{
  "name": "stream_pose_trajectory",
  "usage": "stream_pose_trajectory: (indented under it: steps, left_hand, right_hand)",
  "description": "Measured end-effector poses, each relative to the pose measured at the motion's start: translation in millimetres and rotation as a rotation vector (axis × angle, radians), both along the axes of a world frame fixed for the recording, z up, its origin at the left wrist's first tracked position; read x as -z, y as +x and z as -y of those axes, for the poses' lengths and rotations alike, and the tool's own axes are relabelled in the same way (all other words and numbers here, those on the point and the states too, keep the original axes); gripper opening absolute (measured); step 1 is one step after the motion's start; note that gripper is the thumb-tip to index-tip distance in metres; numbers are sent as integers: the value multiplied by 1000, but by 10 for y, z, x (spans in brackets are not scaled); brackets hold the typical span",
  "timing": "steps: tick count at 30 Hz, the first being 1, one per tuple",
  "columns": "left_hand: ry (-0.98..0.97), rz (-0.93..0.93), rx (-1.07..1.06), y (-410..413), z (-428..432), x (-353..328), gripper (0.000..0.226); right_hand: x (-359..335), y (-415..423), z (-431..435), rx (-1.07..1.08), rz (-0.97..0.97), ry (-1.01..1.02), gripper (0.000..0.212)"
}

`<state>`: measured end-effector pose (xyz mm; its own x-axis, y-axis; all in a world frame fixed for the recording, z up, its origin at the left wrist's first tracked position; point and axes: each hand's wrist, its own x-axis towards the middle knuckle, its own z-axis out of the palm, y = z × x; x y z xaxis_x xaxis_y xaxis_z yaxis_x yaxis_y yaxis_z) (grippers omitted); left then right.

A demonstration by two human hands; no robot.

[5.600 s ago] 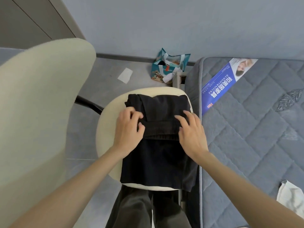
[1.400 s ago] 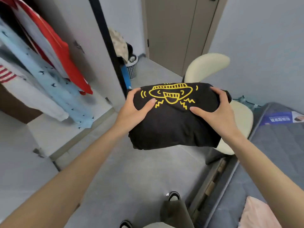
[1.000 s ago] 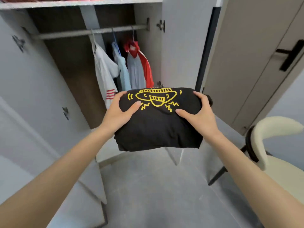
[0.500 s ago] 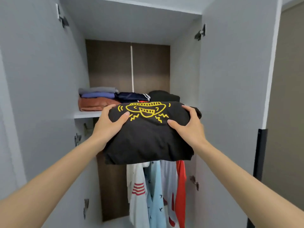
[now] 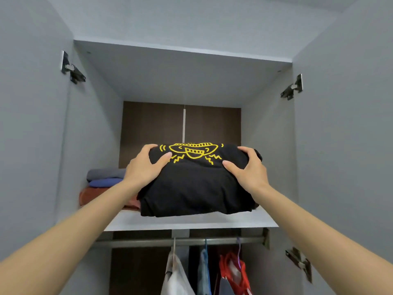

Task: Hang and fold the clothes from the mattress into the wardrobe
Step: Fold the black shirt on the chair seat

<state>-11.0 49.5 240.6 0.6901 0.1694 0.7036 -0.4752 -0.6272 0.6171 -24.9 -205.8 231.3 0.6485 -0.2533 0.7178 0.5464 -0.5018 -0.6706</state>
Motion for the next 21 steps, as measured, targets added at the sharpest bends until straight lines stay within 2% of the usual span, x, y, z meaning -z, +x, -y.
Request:
stream_pose_trajectory:
  steps: [7,11,15,16,18,20,21]
  left_hand:
    - [84,-61,-71,1220,-110,-316,61]
    - [86,-133,-79,1946,-303,-511,63]
    - [106,-241,-95,2676,-433,-524,62]
    - [152,-297,-114,2855,-449,-473,61]
    - [381,-454,-223,3157,-452,-358,63]
    - [679,-535,-472,3286,-377,-284,58]
    - [819,-489,-613,3283,-320,-297,53]
  right_hand:
    - [-174,1194,-82,12,-10,31,56]
    - [-222,1962,-203,-40,-84,62,54]
    - [-193,2684,-248,-58,-152,31,43]
    - [-138,2846,-249,-49,-164,5,41]
    - [-20,3090,-275,-105,-279,-94,38]
    - [46,3192,-329,-203,-517,-213,41]
    - [28,3234,-333,-185,-572,-289,43]
